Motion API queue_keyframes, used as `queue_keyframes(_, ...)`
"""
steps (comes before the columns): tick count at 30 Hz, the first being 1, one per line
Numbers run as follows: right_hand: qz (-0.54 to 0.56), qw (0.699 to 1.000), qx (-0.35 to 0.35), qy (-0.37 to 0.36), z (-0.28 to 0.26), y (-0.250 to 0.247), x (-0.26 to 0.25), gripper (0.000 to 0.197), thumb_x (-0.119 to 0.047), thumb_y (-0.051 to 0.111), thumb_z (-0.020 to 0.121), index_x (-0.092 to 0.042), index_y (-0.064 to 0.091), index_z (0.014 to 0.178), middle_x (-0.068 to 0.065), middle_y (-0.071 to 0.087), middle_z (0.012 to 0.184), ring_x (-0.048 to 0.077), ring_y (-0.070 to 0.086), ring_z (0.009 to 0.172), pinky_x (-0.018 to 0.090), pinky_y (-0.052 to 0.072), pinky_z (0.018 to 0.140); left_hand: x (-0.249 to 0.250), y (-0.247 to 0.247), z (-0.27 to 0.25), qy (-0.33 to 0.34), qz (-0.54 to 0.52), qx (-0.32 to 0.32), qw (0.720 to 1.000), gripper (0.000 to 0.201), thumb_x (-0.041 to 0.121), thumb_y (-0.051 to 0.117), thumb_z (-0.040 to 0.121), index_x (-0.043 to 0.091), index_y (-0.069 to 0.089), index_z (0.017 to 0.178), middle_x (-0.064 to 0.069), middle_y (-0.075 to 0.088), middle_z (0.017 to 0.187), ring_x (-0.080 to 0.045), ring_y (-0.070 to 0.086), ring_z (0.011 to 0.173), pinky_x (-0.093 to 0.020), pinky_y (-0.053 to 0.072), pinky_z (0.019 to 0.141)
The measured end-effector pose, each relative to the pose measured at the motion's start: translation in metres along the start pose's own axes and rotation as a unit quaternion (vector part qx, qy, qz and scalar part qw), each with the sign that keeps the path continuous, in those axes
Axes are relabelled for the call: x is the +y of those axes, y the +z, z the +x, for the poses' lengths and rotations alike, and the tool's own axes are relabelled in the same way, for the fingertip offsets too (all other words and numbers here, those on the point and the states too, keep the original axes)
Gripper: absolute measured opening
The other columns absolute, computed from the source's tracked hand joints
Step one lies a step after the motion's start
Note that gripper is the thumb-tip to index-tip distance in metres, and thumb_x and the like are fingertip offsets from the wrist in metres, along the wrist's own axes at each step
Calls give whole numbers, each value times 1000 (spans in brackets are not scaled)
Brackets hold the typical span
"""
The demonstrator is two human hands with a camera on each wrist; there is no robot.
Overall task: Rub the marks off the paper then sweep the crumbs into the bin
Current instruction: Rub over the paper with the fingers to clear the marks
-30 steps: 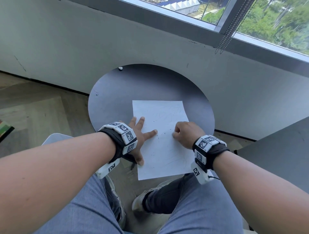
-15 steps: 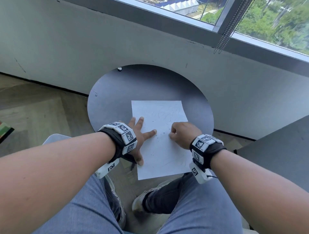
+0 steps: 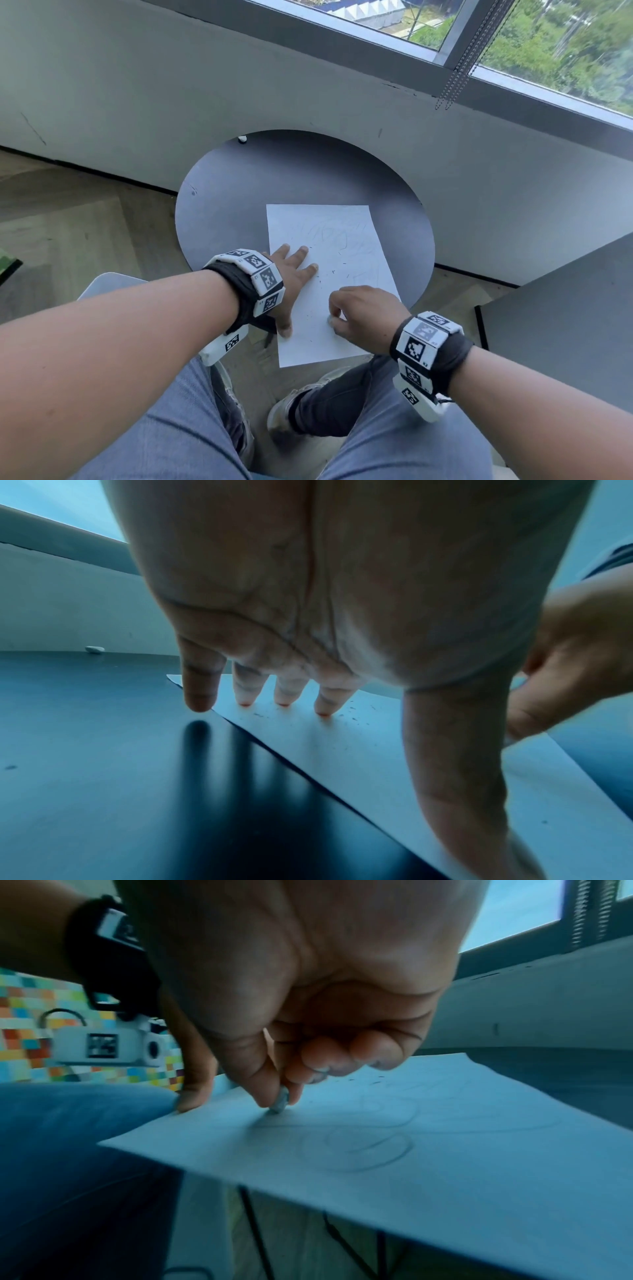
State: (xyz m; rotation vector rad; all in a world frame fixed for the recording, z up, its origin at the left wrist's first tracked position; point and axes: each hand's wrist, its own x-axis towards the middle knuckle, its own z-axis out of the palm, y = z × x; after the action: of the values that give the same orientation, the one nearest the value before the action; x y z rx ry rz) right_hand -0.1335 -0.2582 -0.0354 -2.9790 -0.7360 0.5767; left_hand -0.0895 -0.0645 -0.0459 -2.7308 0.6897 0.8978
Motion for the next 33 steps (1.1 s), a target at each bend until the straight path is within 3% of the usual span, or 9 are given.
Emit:
queue_keyframes(5, 54, 989, 21, 137, 26, -14, 47, 15, -34, 50, 94, -22, 58, 89, -4, 62, 92, 21, 59, 84, 37, 54, 72, -1, 0, -1, 2, -11, -7, 1000, 139, 62, 85, 65, 33, -12, 160, -5, -26, 167, -35, -15, 155, -61, 19, 122)
queue_keyframes(8, 68, 983, 28, 166, 34, -15, 61, 14, -32, 52, 93, -22, 58, 86, -4, 62, 90, 21, 59, 84, 34, 50, 68, -1, -1, -3, 3, -33, -13, 999, 135, 60, 85, 66, 42, -12, 158, -4, -27, 167, -34, -17, 155, -61, 16, 123)
queue_keyframes(13, 60, 984, 54, 157, 33, -10, 54, 13, -30, 51, 93, -20, 58, 87, -4, 61, 90, 21, 58, 85, 34, 50, 69, 2, 2, -3, 2, -65, -5, 998, 129, 79, 73, 65, 47, -11, 157, -3, -28, 166, -33, -20, 154, -60, 13, 124)
queue_keyframes(20, 28, 999, 12, 25, 3, 4, 7, 17, -35, 48, 97, -22, 58, 92, -6, 61, 94, 19, 56, 87, 38, 52, 76, 5, 4, -2, -3, -31, 14, 999, 133, 82, 72, 65, 42, -15, 158, -7, -27, 167, -36, -17, 154, -58, 5, 124)
queue_keyframes(22, 40, 998, 7, 42, 7, 2, 12, 16, -36, 49, 97, -25, 57, 90, -8, 61, 93, 18, 56, 88, 38, 52, 76, 4, 2, -1, -4, -29, 14, 999, 133, 82, 72, 64, 43, -13, 158, -7, -26, 167, -36, -16, 154, -59, 6, 124)
queue_keyframes(26, 56, 986, 33, 155, 27, -12, 47, 15, -32, 48, 94, -23, 58, 87, -5, 63, 92, 23, 59, 87, 39, 55, 77, 5, 0, -1, -2, -32, 9, 999, 134, 80, 75, 63, 43, -12, 158, -7, -25, 167, -37, -16, 154, -62, 7, 123)
queue_keyframes(28, 50, 982, 44, 178, 33, -18, 53, 14, -30, 47, 93, -22, 57, 87, -2, 63, 93, 24, 59, 87, 40, 55, 77, 4, 1, -1, -2, -37, 8, 999, 134, 80, 75, 63, 43, -12, 158, -7, -26, 167, -37, -17, 154, -63, 7, 122)
queue_keyframes(33, 10, 993, 32, 109, 22, -6, 17, 16, -30, 44, 97, -19, 56, 93, -1, 62, 95, 24, 58, 87, 40, 53, 77, 4, 4, 1, -8, -51, -2, 999, 136, 80, 76, 61, 45, -14, 157, -4, -30, 166, -35, -20, 154, -74, 10, 116)
